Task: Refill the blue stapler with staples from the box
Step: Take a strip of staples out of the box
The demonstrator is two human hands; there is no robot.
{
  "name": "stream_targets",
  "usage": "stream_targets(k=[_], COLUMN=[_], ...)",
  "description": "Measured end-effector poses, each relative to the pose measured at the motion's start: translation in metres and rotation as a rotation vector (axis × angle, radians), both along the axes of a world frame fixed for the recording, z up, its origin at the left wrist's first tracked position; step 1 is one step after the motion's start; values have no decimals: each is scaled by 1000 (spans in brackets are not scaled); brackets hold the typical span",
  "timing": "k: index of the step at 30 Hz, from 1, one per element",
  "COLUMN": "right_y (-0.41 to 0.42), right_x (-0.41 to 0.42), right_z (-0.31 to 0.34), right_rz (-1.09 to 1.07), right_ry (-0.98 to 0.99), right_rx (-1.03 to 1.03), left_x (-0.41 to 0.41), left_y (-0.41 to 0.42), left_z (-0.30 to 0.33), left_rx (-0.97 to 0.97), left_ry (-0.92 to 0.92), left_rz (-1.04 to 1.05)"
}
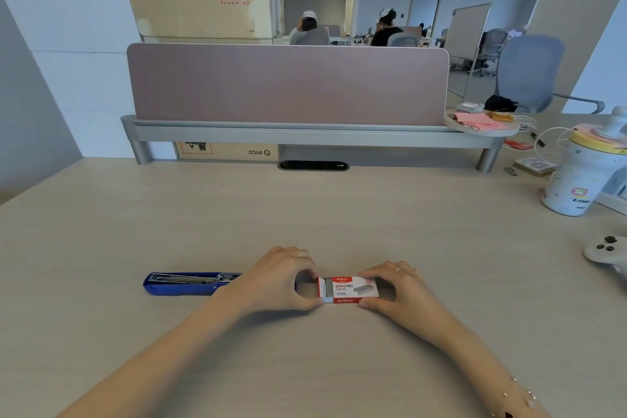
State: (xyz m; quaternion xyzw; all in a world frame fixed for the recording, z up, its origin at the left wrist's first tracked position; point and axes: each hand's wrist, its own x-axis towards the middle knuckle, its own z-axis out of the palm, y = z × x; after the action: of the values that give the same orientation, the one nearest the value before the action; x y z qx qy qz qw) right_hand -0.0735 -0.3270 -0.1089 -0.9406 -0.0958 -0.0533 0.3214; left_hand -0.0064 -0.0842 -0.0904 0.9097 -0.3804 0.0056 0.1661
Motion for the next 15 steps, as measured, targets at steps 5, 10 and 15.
stream_targets(k=[5, 10, 15], right_y=[-2, -1, -2], right_x=[-2, -3, -5], right_z=[-2, -4, -7], right_rz=[-2, -8, -18], right_ry=[0, 0, 6], right_rx=[29, 70, 88], left_x=[0, -1, -1], left_y=[0, 0, 0], left_z=[-1, -1, -1], left_rx=[9, -3, 15], left_ry=[-4, 4, 40], left_rz=[2, 10, 10])
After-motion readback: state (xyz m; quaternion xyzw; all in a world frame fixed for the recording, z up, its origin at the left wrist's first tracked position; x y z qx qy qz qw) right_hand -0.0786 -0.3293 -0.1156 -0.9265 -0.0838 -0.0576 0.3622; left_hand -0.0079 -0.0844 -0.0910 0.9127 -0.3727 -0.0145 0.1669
